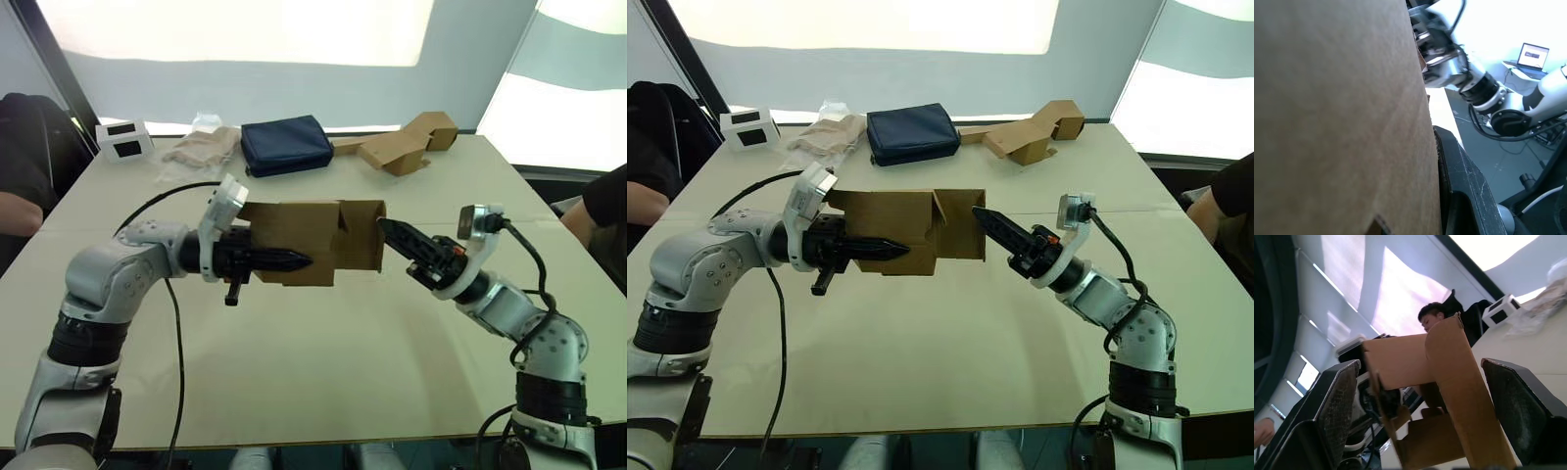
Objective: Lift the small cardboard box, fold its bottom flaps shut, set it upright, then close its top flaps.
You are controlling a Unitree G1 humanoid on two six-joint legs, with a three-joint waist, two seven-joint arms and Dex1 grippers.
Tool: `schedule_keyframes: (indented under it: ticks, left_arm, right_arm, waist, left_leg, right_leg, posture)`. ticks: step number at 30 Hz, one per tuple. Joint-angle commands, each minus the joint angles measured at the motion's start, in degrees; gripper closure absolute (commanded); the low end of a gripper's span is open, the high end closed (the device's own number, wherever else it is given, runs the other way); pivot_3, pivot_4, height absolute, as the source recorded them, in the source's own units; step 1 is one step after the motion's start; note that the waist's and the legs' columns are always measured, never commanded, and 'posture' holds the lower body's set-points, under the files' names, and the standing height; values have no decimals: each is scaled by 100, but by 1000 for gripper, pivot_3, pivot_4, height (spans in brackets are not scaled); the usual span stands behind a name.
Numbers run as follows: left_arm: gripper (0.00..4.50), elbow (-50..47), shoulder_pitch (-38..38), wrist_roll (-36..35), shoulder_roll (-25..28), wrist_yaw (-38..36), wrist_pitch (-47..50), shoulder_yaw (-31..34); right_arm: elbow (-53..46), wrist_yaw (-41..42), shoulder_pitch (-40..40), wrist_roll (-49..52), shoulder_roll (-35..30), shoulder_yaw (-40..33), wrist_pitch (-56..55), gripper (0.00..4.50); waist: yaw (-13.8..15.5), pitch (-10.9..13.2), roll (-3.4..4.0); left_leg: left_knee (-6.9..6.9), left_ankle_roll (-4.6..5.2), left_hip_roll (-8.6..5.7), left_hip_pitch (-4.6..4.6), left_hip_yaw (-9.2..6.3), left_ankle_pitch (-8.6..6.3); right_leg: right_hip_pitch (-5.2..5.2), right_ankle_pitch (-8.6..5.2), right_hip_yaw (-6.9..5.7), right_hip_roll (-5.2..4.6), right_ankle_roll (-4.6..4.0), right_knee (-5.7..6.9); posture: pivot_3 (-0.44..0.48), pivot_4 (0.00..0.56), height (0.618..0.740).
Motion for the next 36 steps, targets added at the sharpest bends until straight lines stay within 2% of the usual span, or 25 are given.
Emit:
schedule_keyframes:
  ticks: [1,12,13,14,19,36]
  left_arm:
    - [4500,22,-186,0,29,25,-63,118]
    - [4500,44,-234,-43,-39,112,-41,135]
    - [4500,32,-234,-46,-42,121,-37,132]
    - [4500,25,-235,-46,-44,130,-35,130]
    - [4500,68,-261,-48,-57,141,-44,134]
    - [4500,90,-359,-78,-151,171,-26,113]
  right_arm:
    - [-459,-279,35,467,26,57,-51,391]
    - [-569,-444,208,383,-23,283,-252,391]
    - [-570,-440,212,380,-32,297,-264,837]
    - [-573,-433,218,360,-40,321,-280,946]
    - [-702,-341,337,71,-88,587,-328,2687]
    - [-765,-215,520,-503,-198,725,-585,2687]
  waist:
    - [-1,0,0]
    - [-2,0,0]
    - [-5,0,0]
    - [-7,0,0]
    - [-3,0,0]
    - [0,0,0]
  left_leg:
    - [0,0,0,0,0,0]
    - [1,0,-1,0,3,0]
    - [1,0,-1,0,3,0]
    - [1,0,-1,0,2,0]
    - [1,0,-1,0,2,0]
    - [2,0,-2,0,2,0]
  right_leg:
    - [0,0,0,0,0,0]
    - [0,-2,1,-2,-3,-1]
    - [0,-2,1,-2,-3,-1]
    - [0,-2,1,-1,-3,-1]
    - [0,-2,1,-2,-4,-1]
    - [0,-7,1,-1,-13,-1]
  posture:
    - [0,150,740]
    - [0,150,740]
    - [0,150,740]
    - [0,150,740]
    - [0,150,740]
    - [0,150,740]
